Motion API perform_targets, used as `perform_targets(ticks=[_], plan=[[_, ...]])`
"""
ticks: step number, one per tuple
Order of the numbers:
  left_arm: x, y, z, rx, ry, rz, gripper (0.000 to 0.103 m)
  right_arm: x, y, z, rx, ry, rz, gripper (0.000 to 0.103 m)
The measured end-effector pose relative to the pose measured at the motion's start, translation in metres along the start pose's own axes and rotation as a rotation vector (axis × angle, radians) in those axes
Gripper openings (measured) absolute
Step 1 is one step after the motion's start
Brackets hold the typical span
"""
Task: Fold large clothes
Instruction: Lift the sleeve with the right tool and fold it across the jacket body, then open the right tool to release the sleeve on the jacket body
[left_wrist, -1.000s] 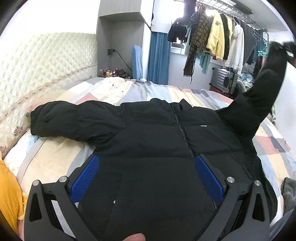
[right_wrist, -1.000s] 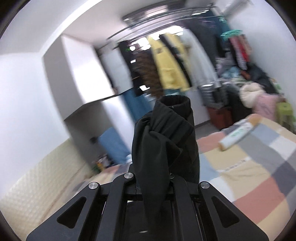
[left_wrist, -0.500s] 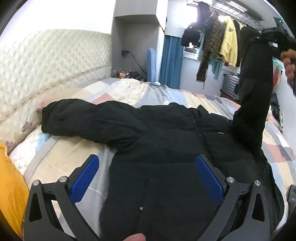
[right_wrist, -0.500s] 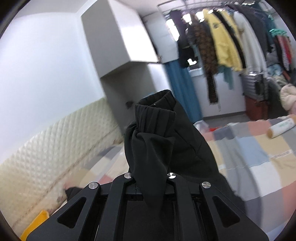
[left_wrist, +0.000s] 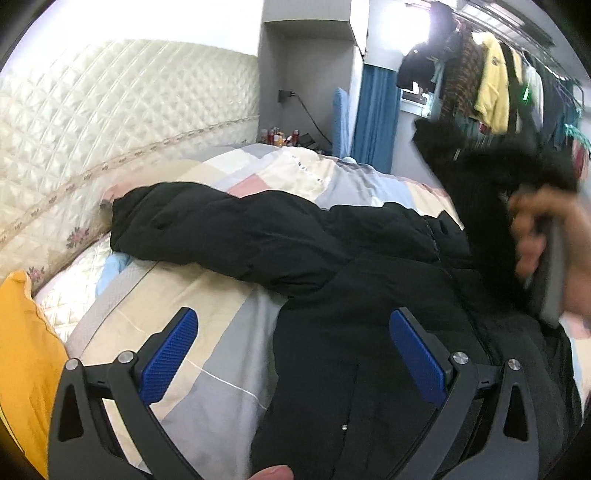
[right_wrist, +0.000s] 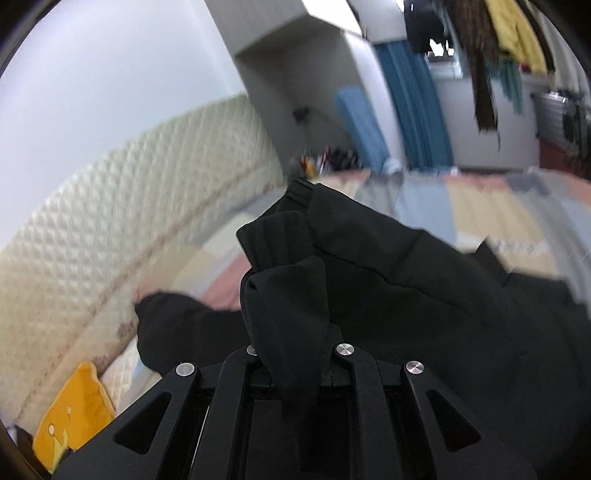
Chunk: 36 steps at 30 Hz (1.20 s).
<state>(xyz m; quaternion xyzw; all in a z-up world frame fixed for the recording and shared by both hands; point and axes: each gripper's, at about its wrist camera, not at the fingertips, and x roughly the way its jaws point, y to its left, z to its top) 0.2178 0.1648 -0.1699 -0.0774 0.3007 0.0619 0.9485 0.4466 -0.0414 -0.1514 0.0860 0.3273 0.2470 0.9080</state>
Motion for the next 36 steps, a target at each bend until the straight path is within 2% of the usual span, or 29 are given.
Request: perform_targets(ticks=[5, 8, 13, 16, 17, 18, 21, 29, 32, 36], plan=[[0.018, 0.013, -0.004, -0.038, 0.039, 0.016, 0.103, 0.059, -0.005, -0.038, -0.011, 0.102, -0.038, 0.011], [0.026, 0.014, -0.006, -0.048, 0.06, 0.0, 0.103, 0.085, -0.012, -0.057, -0.011, 0.154, -0.064, 0.011], [0.035, 0.01, -0.009, -0.04, 0.074, -0.019, 0.103, 0.116, -0.014, -0.083, -0.054, 0.198, -0.11, 0.02], [0.043, 0.01, -0.011, -0.046, 0.092, -0.028, 0.103, 0.117, -0.011, -0.094, -0.091, 0.181, -0.11, 0.039], [0.044, 0.01, -0.011, -0.046, 0.096, -0.029, 0.103, 0.117, -0.008, -0.095, -0.099, 0.175, -0.106, 0.048], [0.045, 0.009, -0.012, -0.044, 0.1, -0.028, 0.103, 0.117, -0.003, -0.095, -0.115, 0.171, -0.101, 0.053], [0.044, 0.011, -0.011, -0.045, 0.099, -0.028, 0.103, 0.109, 0.005, -0.092, -0.128, 0.167, -0.084, 0.064], [0.024, 0.004, 0.002, -0.058, 0.082, -0.043, 0.103, 0.048, 0.009, -0.06, -0.145, 0.109, -0.102, 0.069], [0.015, -0.002, 0.01, -0.077, 0.084, -0.056, 0.103, 0.013, 0.006, -0.046, -0.147, 0.061, -0.135, 0.072], [-0.001, -0.019, 0.019, -0.055, 0.077, -0.056, 0.103, -0.029, -0.002, -0.035, -0.133, 0.009, -0.162, 0.077]])
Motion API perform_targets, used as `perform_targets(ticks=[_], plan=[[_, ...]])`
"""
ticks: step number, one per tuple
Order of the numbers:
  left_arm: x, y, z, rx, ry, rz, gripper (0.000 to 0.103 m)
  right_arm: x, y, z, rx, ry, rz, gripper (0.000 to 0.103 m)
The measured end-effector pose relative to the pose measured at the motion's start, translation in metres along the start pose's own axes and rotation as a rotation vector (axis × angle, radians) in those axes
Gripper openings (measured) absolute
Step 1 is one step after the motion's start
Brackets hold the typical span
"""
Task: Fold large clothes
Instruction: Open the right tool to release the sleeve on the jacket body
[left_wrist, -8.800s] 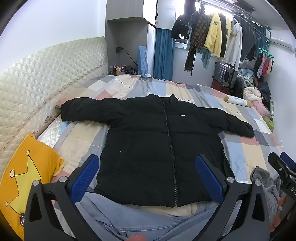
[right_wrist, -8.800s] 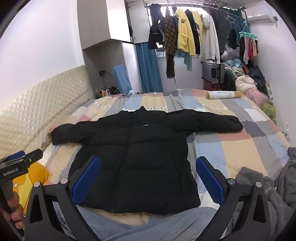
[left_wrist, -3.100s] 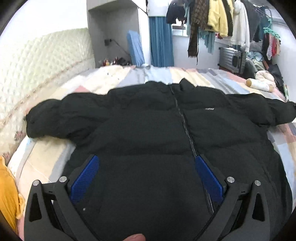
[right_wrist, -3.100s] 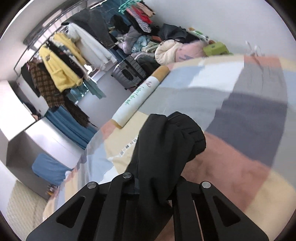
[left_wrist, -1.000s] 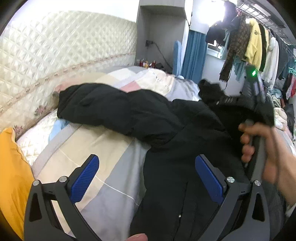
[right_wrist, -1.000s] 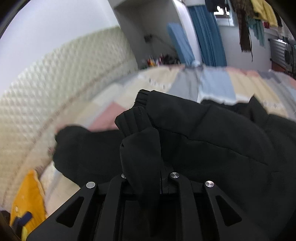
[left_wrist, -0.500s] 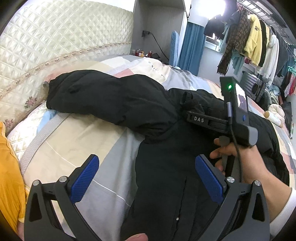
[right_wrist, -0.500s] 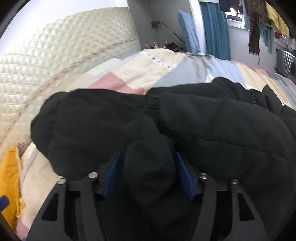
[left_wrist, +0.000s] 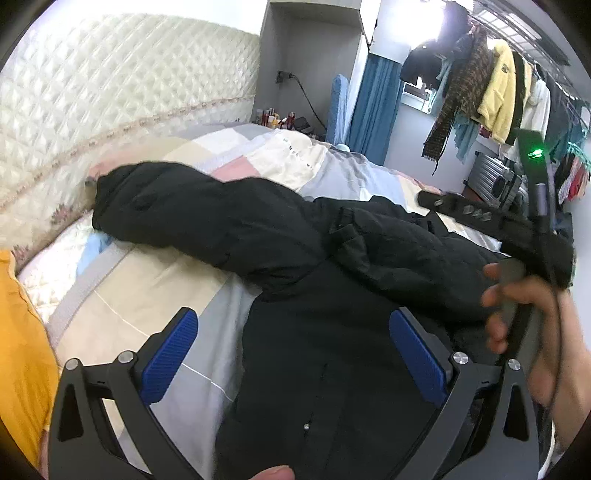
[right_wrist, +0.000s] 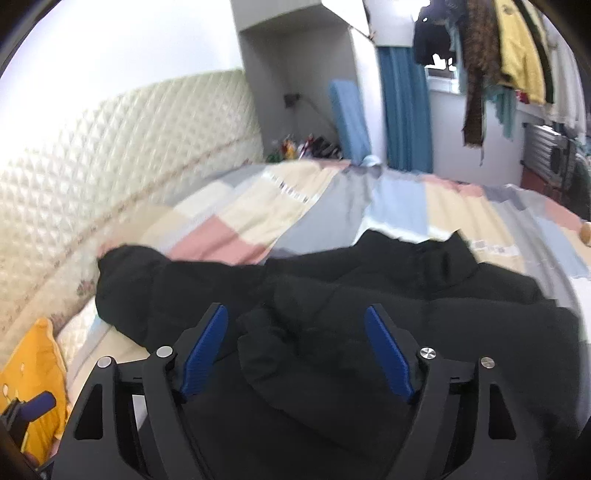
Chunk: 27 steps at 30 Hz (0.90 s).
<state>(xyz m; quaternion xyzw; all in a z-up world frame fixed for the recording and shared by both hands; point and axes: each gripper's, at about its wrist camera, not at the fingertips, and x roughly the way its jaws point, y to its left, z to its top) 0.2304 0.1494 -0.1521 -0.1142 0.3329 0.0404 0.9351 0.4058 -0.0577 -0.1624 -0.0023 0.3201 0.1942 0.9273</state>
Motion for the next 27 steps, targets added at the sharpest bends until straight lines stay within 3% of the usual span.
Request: perform_targets(ticks=[11, 19, 23, 27], plan=[[-0.055, -0.031, 0.004, 0.038, -0.043, -0.049, 0.103, -0.118, -0.029, -0.002, 0.007, -0.08, -0.069, 0.079], [-0.077, -0.04, -0.009, 0.04, -0.131, -0.078, 0.103, -0.18, -0.039, -0.059, -0.04, -0.137, -0.188, 0.085], [-0.06, -0.04, -0.018, 0.034, -0.076, -0.118, 0.103, -0.195, -0.047, -0.092, -0.041, -0.126, -0.22, 0.086], [-0.055, -0.047, -0.025, 0.053, -0.073, -0.106, 0.103, -0.205, -0.055, -0.114, -0.021, -0.113, -0.239, 0.087]])
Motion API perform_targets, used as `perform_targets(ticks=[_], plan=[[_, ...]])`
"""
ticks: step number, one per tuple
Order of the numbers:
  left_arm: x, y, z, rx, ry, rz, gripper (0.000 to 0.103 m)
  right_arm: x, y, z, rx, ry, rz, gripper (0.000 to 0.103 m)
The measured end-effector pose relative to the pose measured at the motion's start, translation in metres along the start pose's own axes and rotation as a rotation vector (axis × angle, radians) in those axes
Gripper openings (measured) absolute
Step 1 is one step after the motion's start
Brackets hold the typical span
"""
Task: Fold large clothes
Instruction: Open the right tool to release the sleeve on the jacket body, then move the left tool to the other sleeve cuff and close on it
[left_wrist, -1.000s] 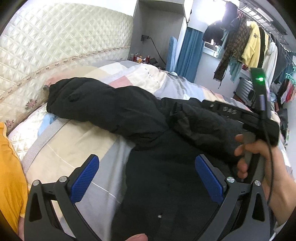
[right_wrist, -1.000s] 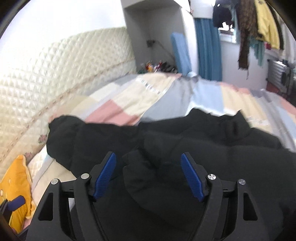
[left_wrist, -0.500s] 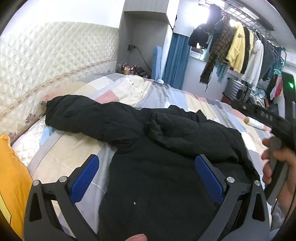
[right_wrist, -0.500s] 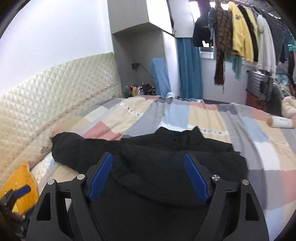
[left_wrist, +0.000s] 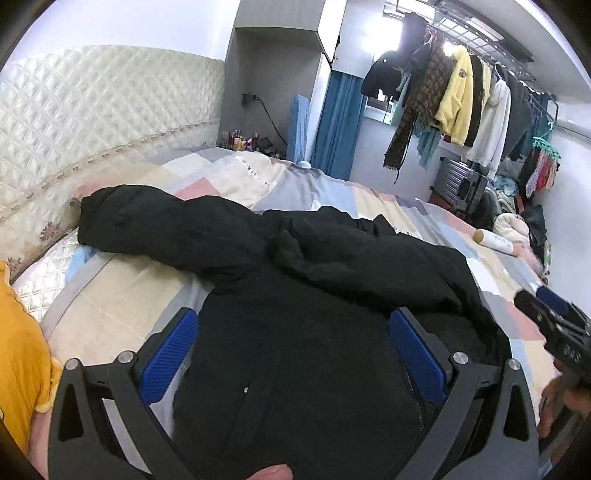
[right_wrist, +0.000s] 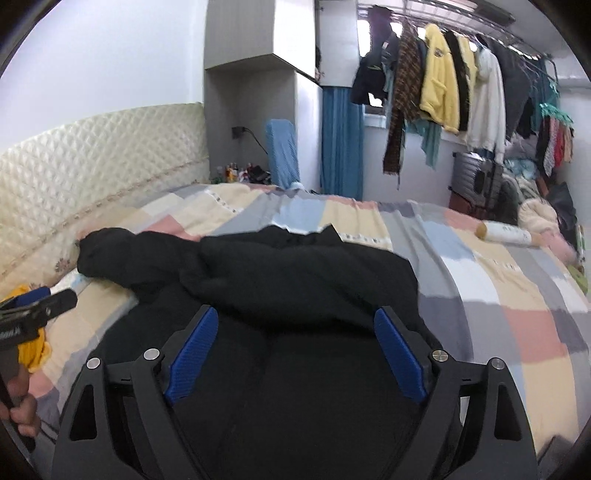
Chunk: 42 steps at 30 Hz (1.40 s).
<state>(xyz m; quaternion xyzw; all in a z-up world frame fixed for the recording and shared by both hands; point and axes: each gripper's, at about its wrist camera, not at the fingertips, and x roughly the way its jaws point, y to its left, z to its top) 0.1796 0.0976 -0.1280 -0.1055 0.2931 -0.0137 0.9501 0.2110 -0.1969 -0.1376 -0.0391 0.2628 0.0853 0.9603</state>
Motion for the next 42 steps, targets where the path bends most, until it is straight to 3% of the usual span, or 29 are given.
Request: perform_targets(ticks=[11, 17, 22, 27, 36, 42], plan=[[0.003, -0.012, -0.015, 0.024, -0.011, -0.01, 0.103, -0.029, -0.034, -0.034, 0.054, 0.006, -0.017, 0.09], [0.01, -0.011, -0.023, 0.001, 0.011, -0.033, 0.103, -0.044, -0.057, -0.052, 0.1, 0.014, -0.025, 0.093], [0.013, -0.018, -0.034, 0.039, 0.033, -0.028, 0.103, -0.061, -0.071, -0.06, 0.086, -0.025, -0.068, 0.1], [0.016, -0.012, -0.042, 0.028, 0.056, -0.016, 0.103, -0.068, -0.079, -0.066, 0.09, -0.034, -0.053, 0.102], [0.013, 0.009, -0.024, -0.035, 0.021, 0.02, 0.103, -0.052, -0.083, -0.075, 0.083, 0.011, -0.021, 0.103], [0.021, 0.043, 0.017, -0.074, 0.026, 0.012, 0.103, -0.045, -0.082, -0.08, 0.096, 0.036, 0.012, 0.103]])
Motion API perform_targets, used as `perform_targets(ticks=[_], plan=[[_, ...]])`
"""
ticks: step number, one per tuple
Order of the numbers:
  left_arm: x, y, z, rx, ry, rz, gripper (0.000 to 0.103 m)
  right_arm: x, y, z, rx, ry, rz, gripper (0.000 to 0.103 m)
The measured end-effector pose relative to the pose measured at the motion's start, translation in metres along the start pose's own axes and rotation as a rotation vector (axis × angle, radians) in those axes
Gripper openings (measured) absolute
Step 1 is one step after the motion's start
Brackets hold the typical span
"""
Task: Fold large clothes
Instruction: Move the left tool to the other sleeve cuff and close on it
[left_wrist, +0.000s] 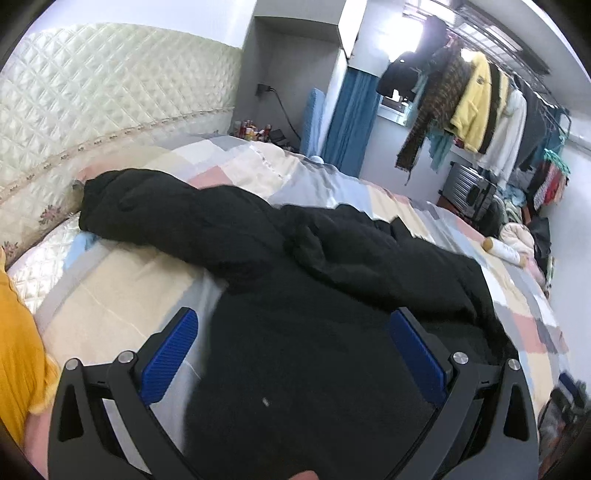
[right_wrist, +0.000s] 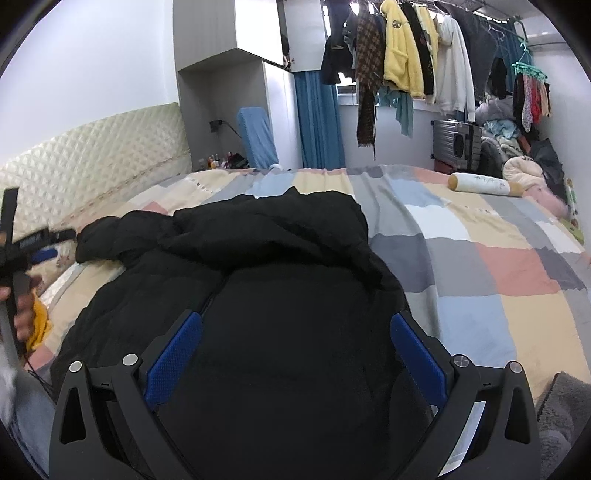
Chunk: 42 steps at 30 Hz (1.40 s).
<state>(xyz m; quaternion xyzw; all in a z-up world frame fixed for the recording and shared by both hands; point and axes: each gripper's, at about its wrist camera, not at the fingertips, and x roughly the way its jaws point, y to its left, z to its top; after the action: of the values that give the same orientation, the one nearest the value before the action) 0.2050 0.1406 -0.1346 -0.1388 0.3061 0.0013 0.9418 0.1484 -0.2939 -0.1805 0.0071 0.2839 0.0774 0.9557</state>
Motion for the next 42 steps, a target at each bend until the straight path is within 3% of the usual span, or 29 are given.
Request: perform_targets(ticks=[8, 11, 17, 22, 24, 29, 33, 36, 40, 42], plan=[[0.019, 0.073, 0.086, -0.125, -0.019, 0.058, 0.103, 0.011, 0.007, -0.004, -0.007, 0.031, -0.014, 0.103], [0.03, 0.104, 0.11, -0.141, -0.033, 0.115, 0.103, 0.018, 0.009, -0.007, -0.004, 0.049, -0.024, 0.103], [0.058, 0.175, 0.132, -0.247, -0.017, 0.168, 0.103, 0.033, 0.014, -0.012, 0.007, 0.082, -0.037, 0.103], [0.086, 0.235, 0.134, -0.347, 0.003, 0.126, 0.103, 0.044, 0.021, -0.016, 0.001, 0.111, -0.058, 0.103], [0.096, 0.253, 0.133, -0.357, 0.0, 0.15, 0.103, 0.048, 0.024, -0.017, 0.008, 0.128, -0.058, 0.103], [0.125, 0.319, 0.118, -0.477, -0.048, 0.16, 0.103, 0.056, 0.041, -0.012, 0.011, 0.137, -0.05, 0.103], [0.156, 0.367, 0.1, -0.596, -0.036, 0.141, 0.103, 0.068, 0.054, -0.006, 0.013, 0.147, -0.058, 0.103], [0.181, 0.393, 0.088, -0.642, -0.009, 0.135, 0.103, 0.078, 0.06, -0.003, 0.031, 0.159, -0.072, 0.103], [0.206, 0.413, 0.079, -0.699, -0.01, 0.062, 0.103, 0.092, 0.064, 0.0, 0.031, 0.174, -0.104, 0.103], [0.208, 0.415, 0.078, -0.705, -0.063, 0.075, 0.102, 0.098, 0.064, 0.0, 0.03, 0.18, -0.125, 0.103]])
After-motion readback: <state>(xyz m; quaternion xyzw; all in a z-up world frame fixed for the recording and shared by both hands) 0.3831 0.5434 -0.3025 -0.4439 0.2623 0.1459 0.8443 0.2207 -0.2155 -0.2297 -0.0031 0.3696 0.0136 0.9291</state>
